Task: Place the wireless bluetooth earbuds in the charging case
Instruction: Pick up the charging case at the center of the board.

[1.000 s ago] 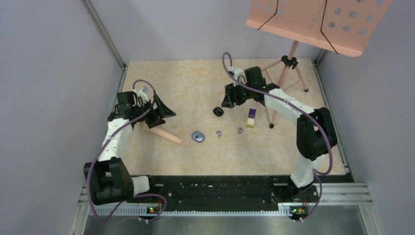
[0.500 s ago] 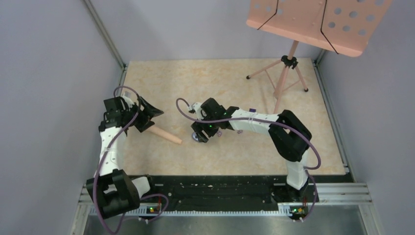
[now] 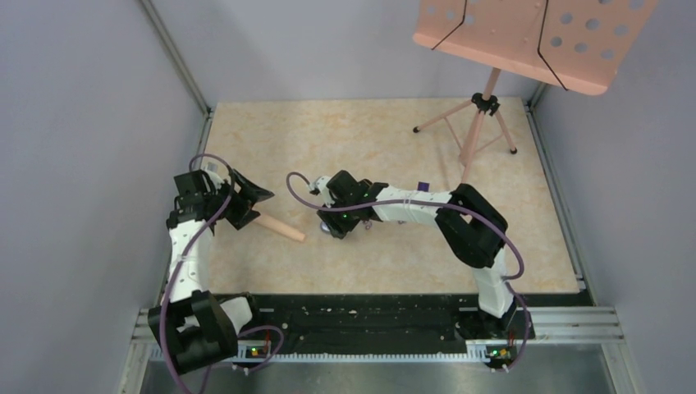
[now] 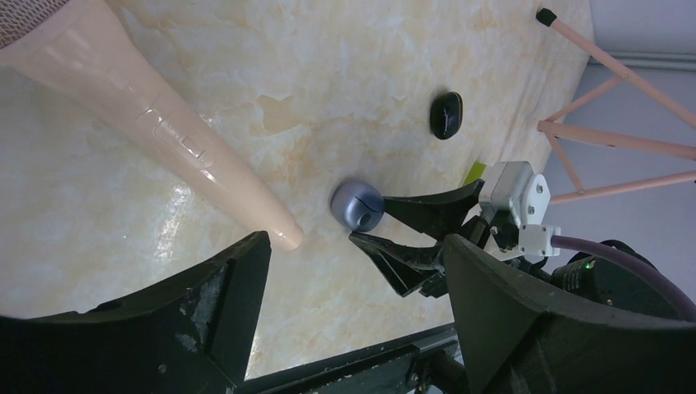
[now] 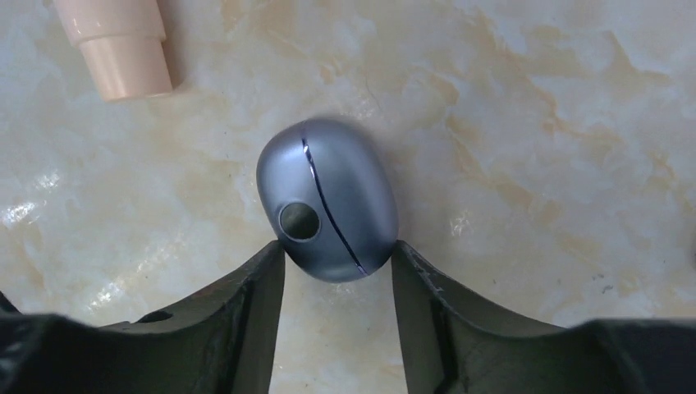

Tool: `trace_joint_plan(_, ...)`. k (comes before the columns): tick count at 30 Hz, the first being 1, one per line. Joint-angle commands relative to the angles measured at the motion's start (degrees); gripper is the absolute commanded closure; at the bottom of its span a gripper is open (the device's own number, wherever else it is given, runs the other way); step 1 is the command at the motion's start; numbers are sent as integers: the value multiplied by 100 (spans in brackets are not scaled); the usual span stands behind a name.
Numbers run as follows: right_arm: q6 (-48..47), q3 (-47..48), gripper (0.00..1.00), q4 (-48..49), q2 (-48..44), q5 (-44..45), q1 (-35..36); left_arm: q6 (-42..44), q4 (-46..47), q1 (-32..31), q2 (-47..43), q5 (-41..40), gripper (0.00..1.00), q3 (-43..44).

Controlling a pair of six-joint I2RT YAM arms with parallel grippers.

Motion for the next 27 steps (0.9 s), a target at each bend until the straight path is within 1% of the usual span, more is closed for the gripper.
trace_joint_plan(1, -107, 343, 54, 125, 215, -93, 61, -58, 13, 88, -170, -39, 18, -8)
trace_joint_plan(2, -106, 341, 55, 136, 227, -79, 64, -61, 10, 90, -158, -53, 18, -19)
trace_joint_plan(3, -106, 334, 52, 153, 222, -49, 73, -52, 12, 98, -148, -81, 18, -31)
trace_joint_plan(4, -106, 331, 46, 170, 223, -67, 90, -48, 17, 99, -124, -73, 18, -45)
trace_joint_plan(5, -234, 331, 44, 169, 225, -75, 93, -56, 21, 99, -98, -66, 18, -67)
trace_joint_plan(14, -377, 336, 42, 388, 350, 215, 157, -123, 153, 99, 154, 96, 18, -153)
trace_joint_plan(17, -192, 470, 40, 355, 460, 361, 155, -151, 158, 99, 229, 143, 18, -153)
trace_joint_plan(20, 267, 582, 36, 279, 561, 457, 160, -167, 151, 99, 281, 189, 19, -146)
trace_joint_plan(24, 559, 576, 32, 198, 613, 522, 159, -161, 141, 99, 319, 213, 19, -105)
trace_joint_plan(25, 595, 557, 32, 181, 620, 558, 157, -164, 126, 99, 330, 229, 19, -92)
trace_joint_plan(27, 640, 528, 36, 129, 618, 769, 160, -152, 88, 98, 352, 228, 19, -78)
